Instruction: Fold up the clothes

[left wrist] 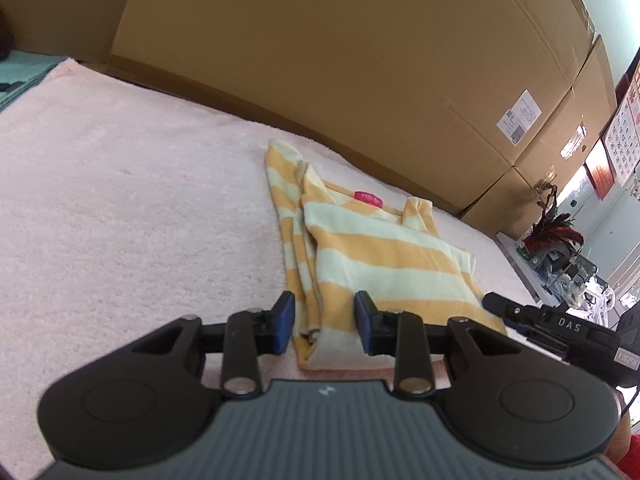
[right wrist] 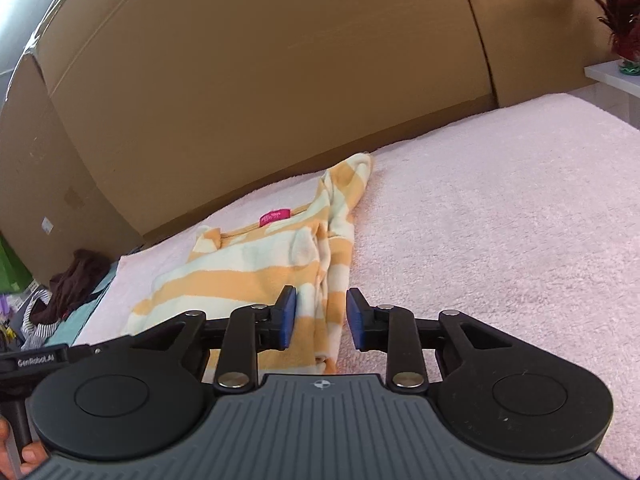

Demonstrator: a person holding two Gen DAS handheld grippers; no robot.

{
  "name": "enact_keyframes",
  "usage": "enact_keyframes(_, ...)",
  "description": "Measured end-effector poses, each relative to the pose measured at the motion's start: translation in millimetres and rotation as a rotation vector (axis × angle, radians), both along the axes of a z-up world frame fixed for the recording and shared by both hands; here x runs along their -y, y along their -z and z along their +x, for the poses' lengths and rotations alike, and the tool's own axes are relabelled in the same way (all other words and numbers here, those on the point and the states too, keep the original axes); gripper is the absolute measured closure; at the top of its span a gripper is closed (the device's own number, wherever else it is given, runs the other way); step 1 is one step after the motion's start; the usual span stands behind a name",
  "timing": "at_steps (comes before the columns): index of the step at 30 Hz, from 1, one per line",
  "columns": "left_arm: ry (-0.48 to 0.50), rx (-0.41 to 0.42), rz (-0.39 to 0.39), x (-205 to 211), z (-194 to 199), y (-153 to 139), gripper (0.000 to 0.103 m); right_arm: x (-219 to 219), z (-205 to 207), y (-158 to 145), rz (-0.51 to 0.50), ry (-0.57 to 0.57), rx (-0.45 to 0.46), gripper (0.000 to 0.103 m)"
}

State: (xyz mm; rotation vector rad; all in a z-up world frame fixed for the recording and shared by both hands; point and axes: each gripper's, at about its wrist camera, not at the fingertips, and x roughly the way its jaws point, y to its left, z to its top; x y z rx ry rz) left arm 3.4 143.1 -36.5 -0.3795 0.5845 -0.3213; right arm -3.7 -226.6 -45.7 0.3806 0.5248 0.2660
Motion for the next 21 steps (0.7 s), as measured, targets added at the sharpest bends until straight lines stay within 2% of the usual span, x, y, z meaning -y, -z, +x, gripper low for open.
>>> enact_keyframes(2,-0.004,0.042,0.033,4,-1,-10,0.078,-3,-5,-11,-0.039,0.020,0.064,0.086)
enact_keyframes(6,-0.012,0.127,0.099,11,-4,-30,0.077,-34,3,-30,-0.119,-0.098,0.159,0.086)
enact_keyframes(8,0.000,0.150,0.143,30,7,-29,0.077,-58,17,-28,-0.197,-0.150,0.171,0.086)
enact_keyframes(10,-0.035,0.142,0.235,53,25,-18,0.068,-75,34,-20,-0.284,-0.154,0.156,0.084)
enact_keyframes(12,-0.033,0.086,0.287,66,42,0,0.068,-77,48,-11,-0.312,-0.131,0.117,0.084)
enact_keyframes(13,-0.027,0.068,0.293,67,45,6,0.066,-72,54,-6,-0.299,-0.116,0.087,0.084)
enact_keyframes(17,-0.031,0.064,0.320,68,42,16,0.058,-41,62,3,-0.114,-0.095,0.010,0.090)
enact_keyframes(21,-0.046,0.046,0.251,57,43,19,0.048,-23,65,10,0.040,-0.058,-0.032,0.103)
